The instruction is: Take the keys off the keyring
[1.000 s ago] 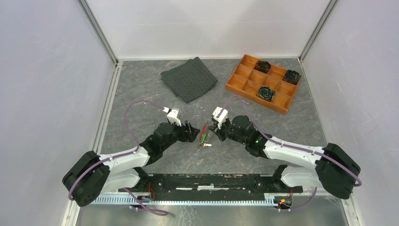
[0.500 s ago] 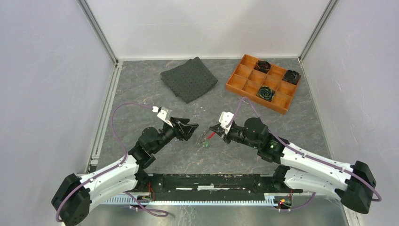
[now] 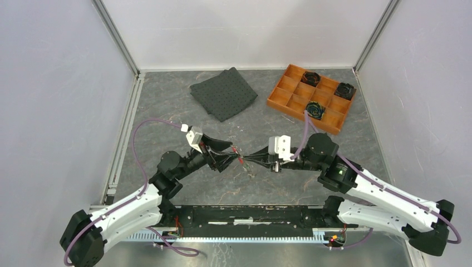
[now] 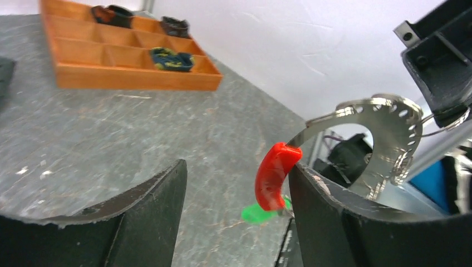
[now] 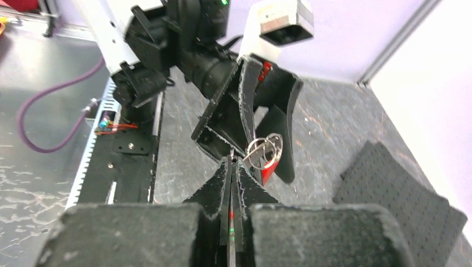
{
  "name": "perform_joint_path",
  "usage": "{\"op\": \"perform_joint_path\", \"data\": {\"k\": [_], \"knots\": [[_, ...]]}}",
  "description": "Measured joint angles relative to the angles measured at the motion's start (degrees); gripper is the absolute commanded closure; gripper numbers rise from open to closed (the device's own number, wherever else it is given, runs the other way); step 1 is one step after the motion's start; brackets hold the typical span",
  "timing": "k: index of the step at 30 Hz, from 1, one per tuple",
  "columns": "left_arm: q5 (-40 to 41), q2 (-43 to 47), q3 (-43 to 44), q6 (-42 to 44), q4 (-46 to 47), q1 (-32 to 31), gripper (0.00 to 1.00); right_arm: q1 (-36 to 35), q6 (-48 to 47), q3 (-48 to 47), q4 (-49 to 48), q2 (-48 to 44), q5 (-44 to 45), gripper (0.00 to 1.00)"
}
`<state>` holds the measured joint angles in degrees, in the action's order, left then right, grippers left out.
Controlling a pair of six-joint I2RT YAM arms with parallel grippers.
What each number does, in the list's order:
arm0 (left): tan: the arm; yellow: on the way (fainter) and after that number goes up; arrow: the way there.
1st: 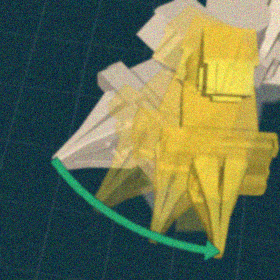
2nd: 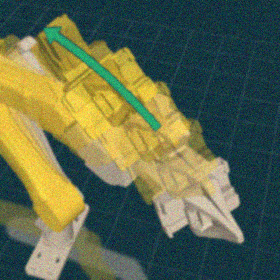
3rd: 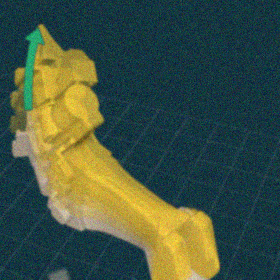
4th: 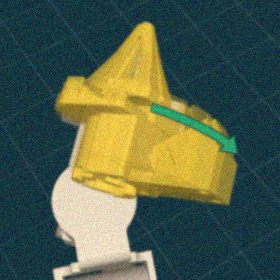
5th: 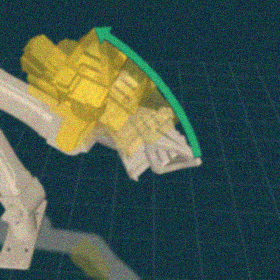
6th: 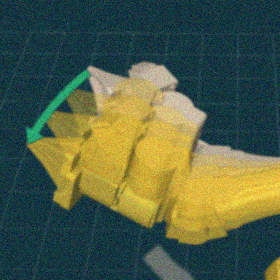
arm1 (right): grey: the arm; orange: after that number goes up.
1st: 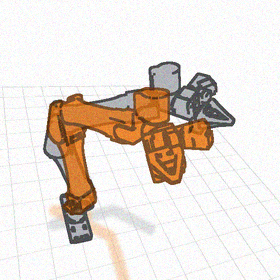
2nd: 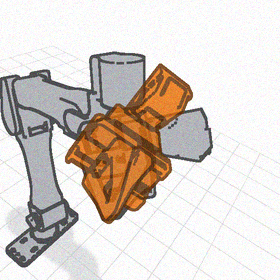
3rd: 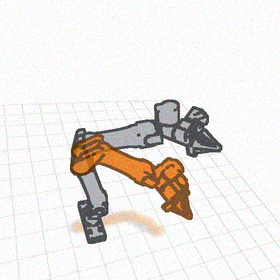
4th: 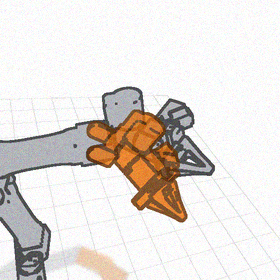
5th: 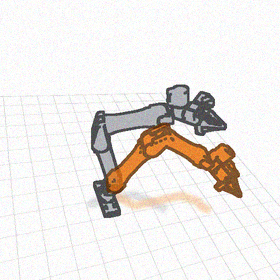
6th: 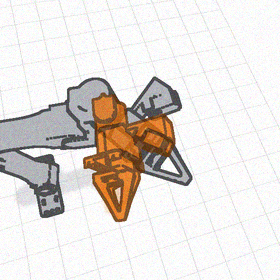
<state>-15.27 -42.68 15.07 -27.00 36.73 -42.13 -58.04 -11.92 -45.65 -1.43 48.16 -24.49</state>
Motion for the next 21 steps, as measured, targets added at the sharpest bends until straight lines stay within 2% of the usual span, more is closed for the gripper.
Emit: {"op": "perform_joint_path", "data": {"k": [3, 12, 21], "knots": [[-4.0, -0.3, 0.5, -1.7, 2.6, 0.0, 0.21, -0.3, 0.0, -2.0, 0.3, -0.6, -3.2, 0.99], [-12.0, 0.2, 1.3, -7.8, 13.5, -0.6, 0.22, -1.2, 0.7, -5.6, -0.2, -0.5, -9.0, 1.00], [-15.0, -3.2, 3.2, -9.2, 17.5, -1.5, 0.19, -1.9, 1.8, -8.2, -1.2, -0.3, -12.2, 0.99]]}}
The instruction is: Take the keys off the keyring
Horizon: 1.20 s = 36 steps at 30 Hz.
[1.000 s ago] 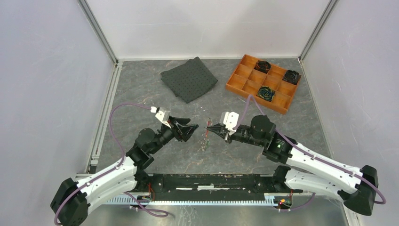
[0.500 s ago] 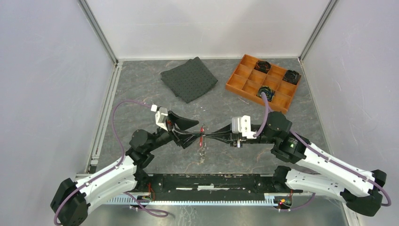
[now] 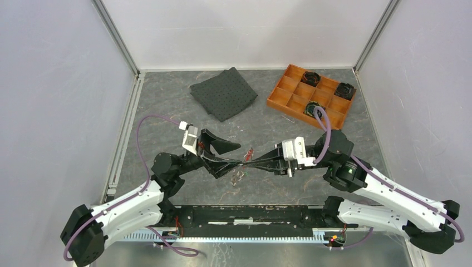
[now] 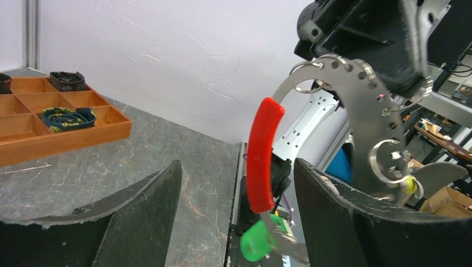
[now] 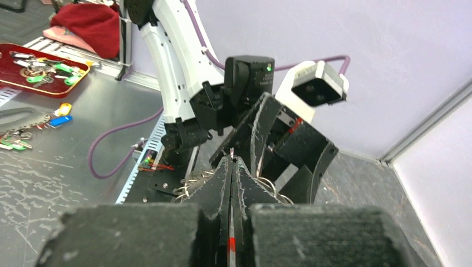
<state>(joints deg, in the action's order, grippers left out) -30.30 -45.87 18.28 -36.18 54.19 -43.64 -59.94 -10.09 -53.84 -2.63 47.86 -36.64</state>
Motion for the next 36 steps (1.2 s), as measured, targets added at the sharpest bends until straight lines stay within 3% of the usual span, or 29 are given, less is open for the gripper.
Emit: {"op": "perform_joint_path", "data": {"k": [7, 14, 23, 27, 36], "knots": [[-1.0, -1.1, 0.5, -1.0, 1.7, -1.1, 0.12, -1.2, 0.2, -1.8, -0.5, 0.6, -1.0, 0.99], [-1.8, -2.1, 0.5, -3.5, 6.6, -4.3, 0.14, -2.1, 0.2, -1.9, -0.3, 0.9, -1.1, 0.99], [-1.7, -6.6, 0.5, -6.5, 13.4, -8.9, 0.42, -2.5, -1.6, -2.5, 1.6, 0.5, 1.7, 0.99], [-1.2, -5.6, 0.2, -7.5, 15.0, -8.9, 0.50, -2.6, -3.1, -2.5, 5.0, -1.3, 9.0, 1.00], [-0.3, -1.3, -0.5, -8.2, 14.5, -8.9, 0.82, -2.7, -3.2, -0.2, 7.1, -7.5, 22.8, 0.99]]}}
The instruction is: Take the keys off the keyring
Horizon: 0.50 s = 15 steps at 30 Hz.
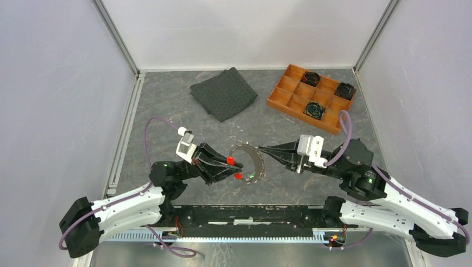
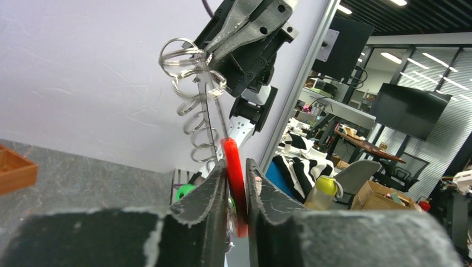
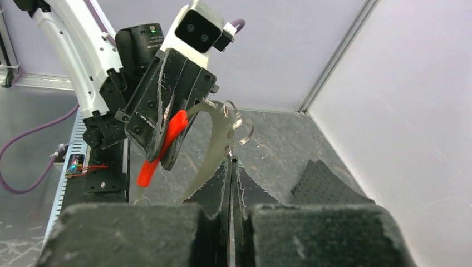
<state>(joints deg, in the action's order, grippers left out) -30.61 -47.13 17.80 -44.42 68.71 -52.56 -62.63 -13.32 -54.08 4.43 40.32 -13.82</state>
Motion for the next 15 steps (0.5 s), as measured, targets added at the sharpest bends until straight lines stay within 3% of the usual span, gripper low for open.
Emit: {"op": "perform_joint_path", "data": {"k": [2, 4, 8, 13, 15], "knots": [[0.5, 0.0, 0.0, -0.1, -1.1, 0.0, 0.90, 0.0, 0.2, 0.9, -0.1, -0.3, 1.4, 0.99], [1.4, -0.1, 0.0, -0.2, -3.0, 0.0, 0.98, 0.0, 0.5, 1.8, -0.2, -0.5, 2.8, 0.87], [4.1, 0.2, 0.7, -0.6, -10.3, 0.1, 0.98, 0.0, 2.4, 3.7, -0.9, -1.1, 8.3, 0.57], [9.9, 3.5, 2.7, -0.5, -26.0, -0.1, 0.98, 0.6, 6.5, 8.5, -1.6, -1.9, 19.0, 0.02], [14.1, 5.2, 4.1, -0.5, -32.3, -0.2, 0.98, 0.3, 8.2, 11.8, -1.4, -2.9, 21.7, 0.02]]}}
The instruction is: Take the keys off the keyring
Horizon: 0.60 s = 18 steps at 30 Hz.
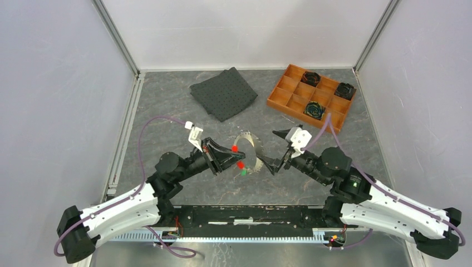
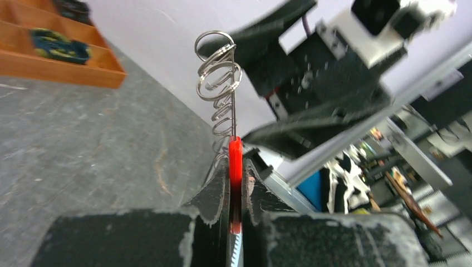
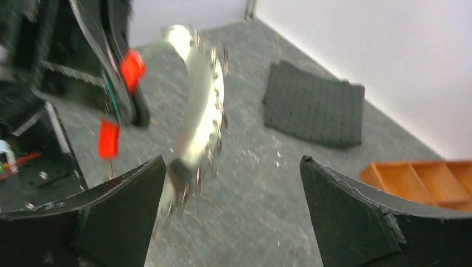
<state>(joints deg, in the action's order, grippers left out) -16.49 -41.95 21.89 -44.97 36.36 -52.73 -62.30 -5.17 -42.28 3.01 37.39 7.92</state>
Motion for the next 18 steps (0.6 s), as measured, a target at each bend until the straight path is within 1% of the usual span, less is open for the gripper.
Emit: {"op": "perform_joint_path", "data": {"k": [5, 7, 9, 11, 14, 18], "knots": [[9.7, 2.8, 3.2, -1.1, -10.6, 0.0, 0.98, -0.2, 2.6, 5.2, 1.0, -1.9, 5.8, 0.02], [13.4, 2.9, 4.4, -3.1, -13.9, 0.0, 0.98, -0.2, 3.3, 6.1, 0.8, -3.0, 7.7, 0.02], [16.8, 2.6, 6.0, -6.8, -17.6, 0.2, 0.98, -0.2, 3.7, 6.8, -0.4, -4.0, 9.0, 0.02], [18.2, 1.2, 8.3, -10.1, -21.2, 0.9, 0.98, -0.2, 3.7, 8.1, -2.7, -4.9, 9.8, 0.02], [19.1, -2.3, 13.5, -13.8, -26.3, 1.6, 0.98, -0.2, 3.6, 9.6, -4.5, -5.3, 10.2, 0.07], [20.1, -2.9, 15.8, -17.2, -29.5, 2.1, 0.98, -0.2, 3.6, 9.7, -5.3, -2.8, 10.1, 0.07]]}}
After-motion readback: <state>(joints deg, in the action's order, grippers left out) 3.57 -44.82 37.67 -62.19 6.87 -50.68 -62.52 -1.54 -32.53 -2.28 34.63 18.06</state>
